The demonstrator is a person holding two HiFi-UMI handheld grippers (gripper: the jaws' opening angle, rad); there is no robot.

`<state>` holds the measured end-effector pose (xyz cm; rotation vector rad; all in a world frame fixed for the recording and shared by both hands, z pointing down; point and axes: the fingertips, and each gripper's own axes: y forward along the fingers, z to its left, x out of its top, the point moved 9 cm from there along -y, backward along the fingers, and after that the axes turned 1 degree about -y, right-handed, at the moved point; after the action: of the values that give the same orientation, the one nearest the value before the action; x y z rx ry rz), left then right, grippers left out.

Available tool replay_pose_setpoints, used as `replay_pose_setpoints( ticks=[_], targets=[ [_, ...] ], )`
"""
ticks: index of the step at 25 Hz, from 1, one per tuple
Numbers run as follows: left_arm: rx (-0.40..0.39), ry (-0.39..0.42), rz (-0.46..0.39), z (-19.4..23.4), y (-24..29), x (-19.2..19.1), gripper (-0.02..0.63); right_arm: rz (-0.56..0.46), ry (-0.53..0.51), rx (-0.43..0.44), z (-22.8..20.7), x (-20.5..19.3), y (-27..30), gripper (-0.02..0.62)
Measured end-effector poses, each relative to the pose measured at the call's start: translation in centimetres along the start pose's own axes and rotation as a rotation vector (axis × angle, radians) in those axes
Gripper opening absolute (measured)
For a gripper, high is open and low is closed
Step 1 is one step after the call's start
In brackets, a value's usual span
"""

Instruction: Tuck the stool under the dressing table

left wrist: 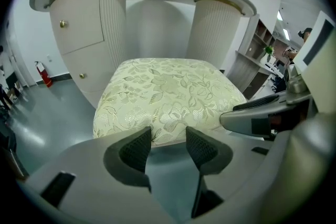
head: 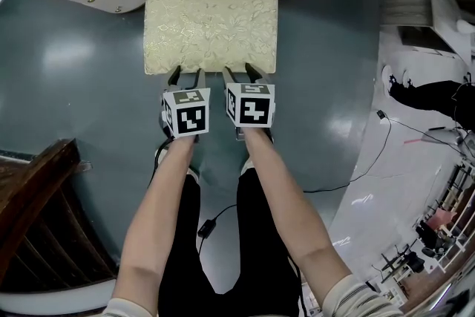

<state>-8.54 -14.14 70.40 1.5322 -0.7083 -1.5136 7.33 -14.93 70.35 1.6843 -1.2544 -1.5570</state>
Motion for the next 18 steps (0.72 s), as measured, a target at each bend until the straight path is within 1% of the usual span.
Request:
replay_pose_setpoints(
  ticks=[3,5,8,11,15,18],
  targets=[
    [0.004,0.008,-0.015,0.0,0.1,0.1,0.196,0.004,0.001,0.008,-0.1,0.3,0.1,0.232],
    [0.004,0.008,-0.020,-0.2,0.0,-0.4,0.196,0.000,-0.001,0.006,-0.1,-0.2,-0.1,0.232],
    [-0.007,0.000,-0.022,-0.7,-0.7,-2.7,0.196,-0.010,-0.010,0.004,0.1,-2.5,-0.8,0.232],
    [-0.015,-0.002,-0.018,-1.0,-0.9,-3.6,0.196,-0.011,-0.019,0.006,0.0,-3.5,-1.1,0.232],
    [-0.031,-0.010,-0.012,-1.4,-1.1,-6.3,0.196,-0.007,-0.028,0.013,0.0,-6.0,-1.2,0.232],
    [-0.031,0.010,-0.019,-0.9,-0.1,-4.5,0.196,-0.012,-0.029,0.010,-0.2,-4.2,-0.3,0.233]
  ],
)
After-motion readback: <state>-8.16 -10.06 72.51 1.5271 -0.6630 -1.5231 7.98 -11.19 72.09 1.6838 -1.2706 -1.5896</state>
